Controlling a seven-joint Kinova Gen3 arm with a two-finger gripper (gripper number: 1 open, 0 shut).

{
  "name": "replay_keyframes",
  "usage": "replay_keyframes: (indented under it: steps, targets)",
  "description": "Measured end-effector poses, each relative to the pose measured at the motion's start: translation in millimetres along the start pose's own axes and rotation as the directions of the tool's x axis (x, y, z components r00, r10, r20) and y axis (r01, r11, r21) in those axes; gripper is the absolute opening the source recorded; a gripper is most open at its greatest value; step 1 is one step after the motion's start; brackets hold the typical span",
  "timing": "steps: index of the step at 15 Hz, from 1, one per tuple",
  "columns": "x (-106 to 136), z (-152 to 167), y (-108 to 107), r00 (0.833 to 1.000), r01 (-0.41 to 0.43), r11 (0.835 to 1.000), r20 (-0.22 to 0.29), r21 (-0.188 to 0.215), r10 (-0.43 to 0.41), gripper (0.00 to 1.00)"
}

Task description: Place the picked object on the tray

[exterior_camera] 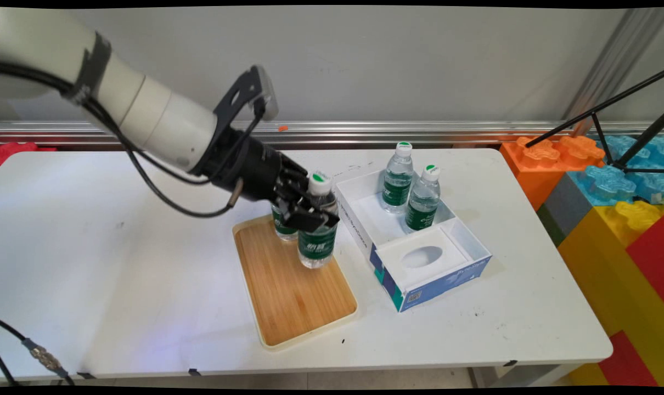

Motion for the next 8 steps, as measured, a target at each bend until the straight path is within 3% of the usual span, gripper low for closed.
replay_keyframes:
  steps: [8]
  targets:
    - [-40, 33, -8, 0.999, -0.035, 0.999, 0.012, -0.023, 0.035, 0.0]
